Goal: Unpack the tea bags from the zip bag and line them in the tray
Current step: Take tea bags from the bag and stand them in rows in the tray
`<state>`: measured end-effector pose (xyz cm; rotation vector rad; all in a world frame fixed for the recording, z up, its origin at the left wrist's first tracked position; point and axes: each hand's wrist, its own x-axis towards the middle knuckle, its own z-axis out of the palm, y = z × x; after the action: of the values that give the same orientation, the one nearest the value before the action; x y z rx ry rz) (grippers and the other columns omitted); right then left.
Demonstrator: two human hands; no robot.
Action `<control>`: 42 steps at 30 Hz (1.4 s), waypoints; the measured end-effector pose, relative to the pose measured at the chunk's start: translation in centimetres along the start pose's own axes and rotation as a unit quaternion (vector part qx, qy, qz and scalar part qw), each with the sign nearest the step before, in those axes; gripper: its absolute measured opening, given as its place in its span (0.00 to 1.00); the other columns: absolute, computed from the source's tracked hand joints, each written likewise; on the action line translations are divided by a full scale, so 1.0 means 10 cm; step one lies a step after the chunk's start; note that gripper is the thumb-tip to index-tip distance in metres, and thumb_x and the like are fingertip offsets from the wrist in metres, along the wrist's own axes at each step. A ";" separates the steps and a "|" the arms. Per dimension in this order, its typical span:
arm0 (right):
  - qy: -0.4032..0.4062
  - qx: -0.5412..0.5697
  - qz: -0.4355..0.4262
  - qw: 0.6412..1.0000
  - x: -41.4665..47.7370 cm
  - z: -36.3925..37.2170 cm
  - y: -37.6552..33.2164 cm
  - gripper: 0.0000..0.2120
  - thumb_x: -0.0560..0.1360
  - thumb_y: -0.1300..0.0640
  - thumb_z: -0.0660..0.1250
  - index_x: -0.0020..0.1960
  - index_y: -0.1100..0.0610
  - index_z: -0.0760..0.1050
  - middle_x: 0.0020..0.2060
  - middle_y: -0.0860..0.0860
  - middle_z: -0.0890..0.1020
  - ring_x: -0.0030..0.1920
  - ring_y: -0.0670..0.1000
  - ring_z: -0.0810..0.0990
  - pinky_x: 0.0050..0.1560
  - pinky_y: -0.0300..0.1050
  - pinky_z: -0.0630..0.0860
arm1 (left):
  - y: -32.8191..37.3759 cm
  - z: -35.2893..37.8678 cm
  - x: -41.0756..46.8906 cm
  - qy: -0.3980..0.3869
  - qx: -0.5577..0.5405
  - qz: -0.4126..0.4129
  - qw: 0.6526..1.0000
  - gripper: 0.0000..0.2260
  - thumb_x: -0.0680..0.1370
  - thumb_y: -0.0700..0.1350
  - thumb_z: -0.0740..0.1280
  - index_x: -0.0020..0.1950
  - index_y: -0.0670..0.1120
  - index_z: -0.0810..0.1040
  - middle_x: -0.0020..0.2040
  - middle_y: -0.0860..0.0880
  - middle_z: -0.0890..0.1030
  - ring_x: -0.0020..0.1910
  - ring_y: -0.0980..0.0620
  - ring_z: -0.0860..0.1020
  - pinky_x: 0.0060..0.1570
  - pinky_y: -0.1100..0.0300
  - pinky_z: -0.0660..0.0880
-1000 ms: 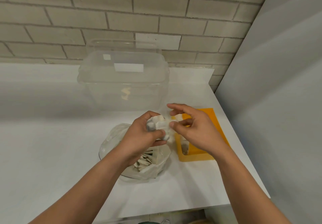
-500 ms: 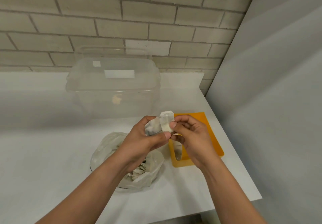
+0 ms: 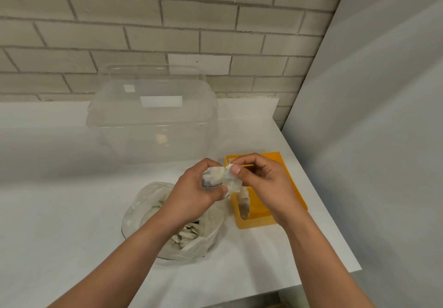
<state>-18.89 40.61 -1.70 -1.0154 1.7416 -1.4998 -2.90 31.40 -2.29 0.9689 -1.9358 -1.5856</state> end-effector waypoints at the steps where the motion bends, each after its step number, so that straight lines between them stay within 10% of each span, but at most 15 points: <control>1: -0.006 -0.009 0.000 1.000 0.00 -0.01 0.00 0.01 0.77 0.55 0.74 0.48 0.52 0.85 0.48 0.47 0.87 0.49 0.52 0.84 0.55 0.53 0.81 | -0.01 0.00 0.00 0.003 0.000 0.000 1.000 0.12 0.74 0.39 0.76 0.51 0.54 0.80 0.45 0.49 0.84 0.45 0.48 0.85 0.52 0.43 0.84; 18: 0.065 -0.108 0.033 0.991 0.03 -0.46 0.39 0.03 0.76 0.56 0.76 0.49 0.50 0.86 0.43 0.46 0.87 0.43 0.49 0.85 0.48 0.46 0.83 | -0.08 0.03 0.03 0.028 -0.151 -0.055 0.987 0.14 0.78 0.29 0.68 0.58 0.45 0.79 0.56 0.42 0.81 0.51 0.45 0.86 0.53 0.48 0.84; 27: -0.125 -0.379 0.108 0.911 0.15 -0.40 0.85 0.02 0.74 0.52 0.77 0.46 0.47 0.86 0.40 0.42 0.85 0.43 0.41 0.81 0.42 0.37 0.75 | -0.08 0.02 0.04 0.032 -0.173 -0.057 0.983 0.14 0.79 0.29 0.68 0.60 0.44 0.78 0.57 0.40 0.81 0.53 0.44 0.86 0.55 0.47 0.84; 42: -0.089 -0.465 0.162 0.866 0.25 -0.30 1.01 0.18 0.59 0.42 0.84 0.41 0.45 0.79 0.40 0.41 0.82 0.45 0.46 0.81 0.46 0.50 0.83 | -0.10 0.01 0.00 0.043 -0.194 -0.069 0.978 0.15 0.78 0.29 0.68 0.60 0.44 0.78 0.54 0.43 0.82 0.53 0.44 0.86 0.56 0.48 0.83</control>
<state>-24.30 40.59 -11.04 -1.1511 2.3808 -0.2753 -2.80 31.39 -3.28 1.0007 -1.4492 -1.8744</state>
